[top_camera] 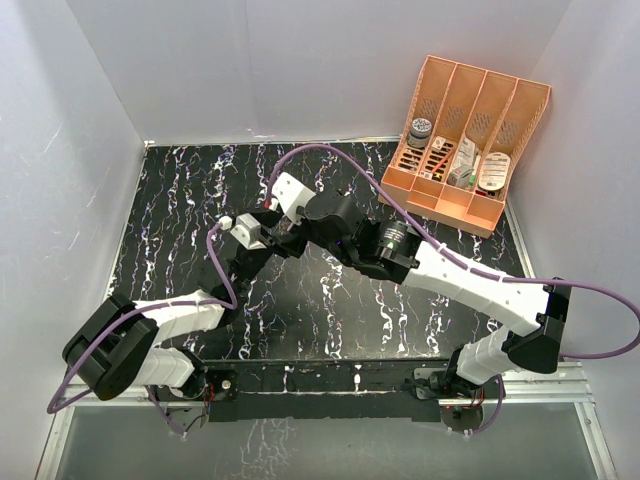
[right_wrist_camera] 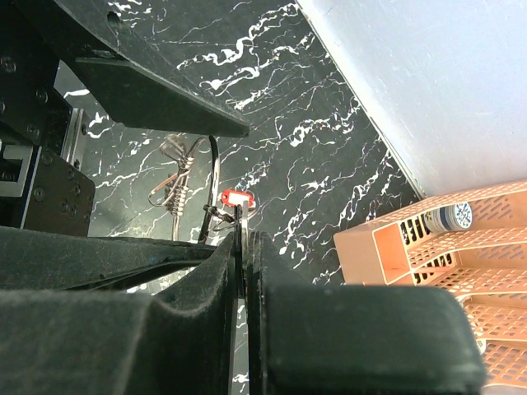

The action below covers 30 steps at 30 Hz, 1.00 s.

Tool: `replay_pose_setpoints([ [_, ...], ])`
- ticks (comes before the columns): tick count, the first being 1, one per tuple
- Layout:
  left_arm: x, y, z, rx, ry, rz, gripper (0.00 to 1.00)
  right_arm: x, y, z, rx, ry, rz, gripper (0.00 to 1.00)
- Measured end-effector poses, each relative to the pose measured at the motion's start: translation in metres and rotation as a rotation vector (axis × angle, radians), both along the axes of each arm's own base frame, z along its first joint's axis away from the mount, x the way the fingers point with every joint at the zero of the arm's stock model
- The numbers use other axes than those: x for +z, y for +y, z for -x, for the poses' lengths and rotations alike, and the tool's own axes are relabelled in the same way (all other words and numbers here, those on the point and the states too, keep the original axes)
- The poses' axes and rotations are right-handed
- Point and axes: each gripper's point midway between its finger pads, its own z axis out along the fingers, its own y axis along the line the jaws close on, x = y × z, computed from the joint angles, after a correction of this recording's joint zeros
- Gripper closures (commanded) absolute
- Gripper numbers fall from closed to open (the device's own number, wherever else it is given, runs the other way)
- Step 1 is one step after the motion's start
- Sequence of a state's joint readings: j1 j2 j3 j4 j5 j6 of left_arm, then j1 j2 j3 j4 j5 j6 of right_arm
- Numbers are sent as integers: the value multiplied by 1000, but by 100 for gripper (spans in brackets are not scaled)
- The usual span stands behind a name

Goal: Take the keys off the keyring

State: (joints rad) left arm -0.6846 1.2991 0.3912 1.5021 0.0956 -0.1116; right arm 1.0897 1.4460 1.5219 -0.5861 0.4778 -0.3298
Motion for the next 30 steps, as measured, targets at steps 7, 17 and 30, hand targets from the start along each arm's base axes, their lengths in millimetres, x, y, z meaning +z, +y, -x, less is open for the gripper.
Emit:
replay_pose_setpoints([
  [7,4,2,-1,28,-11,14,37,4,3,0,-7,-11,-19,100],
  [17,11,-3,0,18,-20,8,64,9,2,-3,-24,-32,-32,100],
  [30,24,14,0,101,-21,-25,64,12,4,1,-22,-42,-30,100],
])
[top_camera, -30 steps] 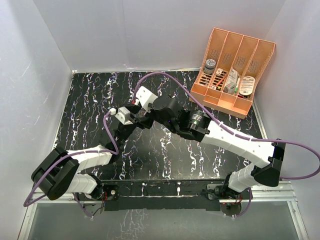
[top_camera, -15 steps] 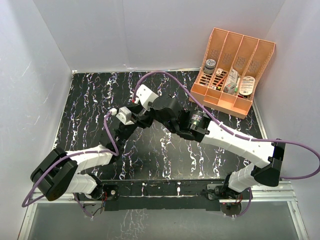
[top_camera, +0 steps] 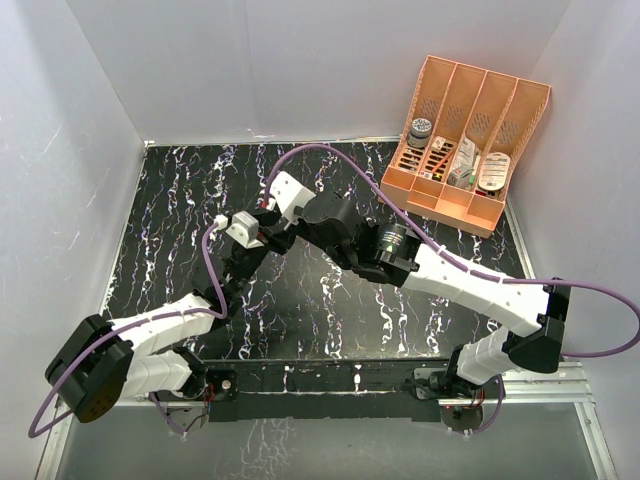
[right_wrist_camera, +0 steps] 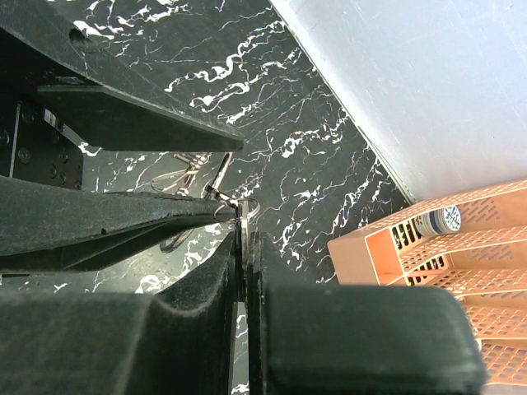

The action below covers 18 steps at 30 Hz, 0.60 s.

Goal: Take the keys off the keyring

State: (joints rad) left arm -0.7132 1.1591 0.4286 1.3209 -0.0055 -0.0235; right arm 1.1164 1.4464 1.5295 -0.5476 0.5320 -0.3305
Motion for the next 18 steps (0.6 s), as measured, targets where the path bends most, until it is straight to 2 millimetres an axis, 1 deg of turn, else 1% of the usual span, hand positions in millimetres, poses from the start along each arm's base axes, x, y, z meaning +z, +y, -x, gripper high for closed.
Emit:
replay_pose_setpoints([
  [3,-1,1,-1,5,3,-8,64,0,1,1,3,1,0,100],
  [7,-2,0,0,3,7,-12,59,0,1,1,3,0,1,100],
  [10,-4,-2,1,-8,9,-25,58,0,1,1,3,0,1,100],
  [18,-5,-13,18,-103,-31,-102,58,2,0,1,-3,-8,7,100],
])
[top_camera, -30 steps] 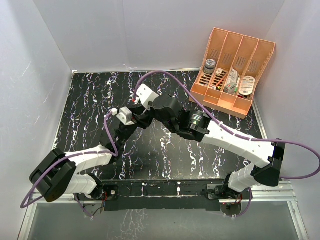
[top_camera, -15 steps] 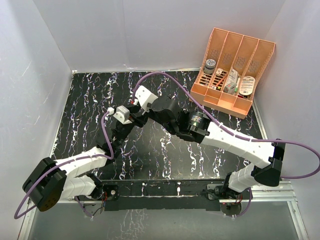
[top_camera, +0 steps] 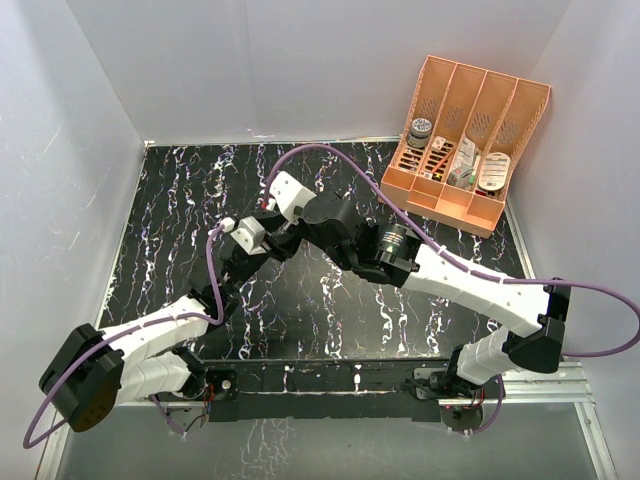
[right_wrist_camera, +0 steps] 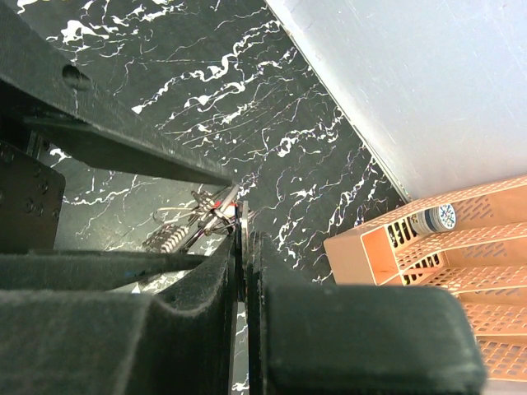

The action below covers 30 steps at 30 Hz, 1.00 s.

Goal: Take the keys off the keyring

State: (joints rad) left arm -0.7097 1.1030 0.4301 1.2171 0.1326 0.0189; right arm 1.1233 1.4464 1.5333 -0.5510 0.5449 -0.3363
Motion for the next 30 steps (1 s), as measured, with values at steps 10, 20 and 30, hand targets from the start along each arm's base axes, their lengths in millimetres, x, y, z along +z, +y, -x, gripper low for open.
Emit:
replay_pose_setpoints([
  [10,1,0,11,-45,25,-14,48,5,-1,0,-6,-8,-4,100],
  [20,26,10,22,-48,44,29,41,30,3,-4,-11,-45,-15,100],
  [30,27,16,16,-4,62,63,42,10,11,-14,-85,-66,277,100],
])
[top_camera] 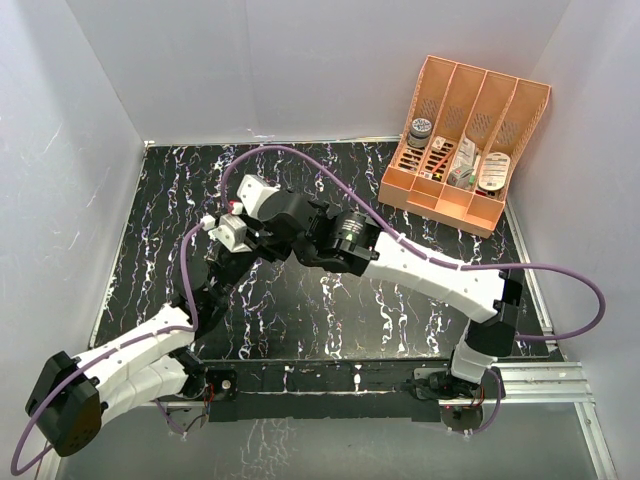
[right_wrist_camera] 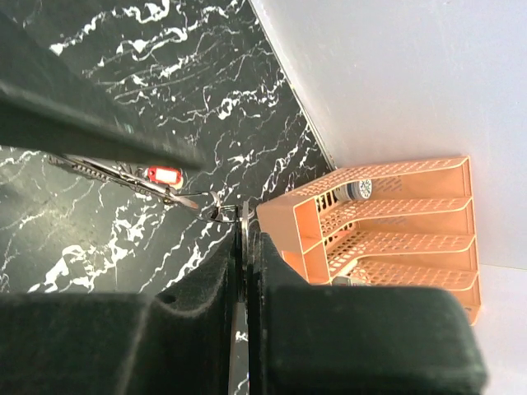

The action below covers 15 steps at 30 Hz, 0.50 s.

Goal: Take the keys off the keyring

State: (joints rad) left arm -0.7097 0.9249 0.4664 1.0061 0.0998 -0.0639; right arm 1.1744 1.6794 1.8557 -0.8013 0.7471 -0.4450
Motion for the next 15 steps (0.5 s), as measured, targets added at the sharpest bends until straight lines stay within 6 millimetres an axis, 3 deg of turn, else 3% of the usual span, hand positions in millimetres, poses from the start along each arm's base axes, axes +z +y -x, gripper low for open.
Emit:
replay_pose_setpoints([
  [6,-14,18,-10,107,11,50,42,-3,-2,5,-10,-7,46,100],
  [15,-23,17,-20,135,4,64,40,1,1,8,-4,-17,40,100],
])
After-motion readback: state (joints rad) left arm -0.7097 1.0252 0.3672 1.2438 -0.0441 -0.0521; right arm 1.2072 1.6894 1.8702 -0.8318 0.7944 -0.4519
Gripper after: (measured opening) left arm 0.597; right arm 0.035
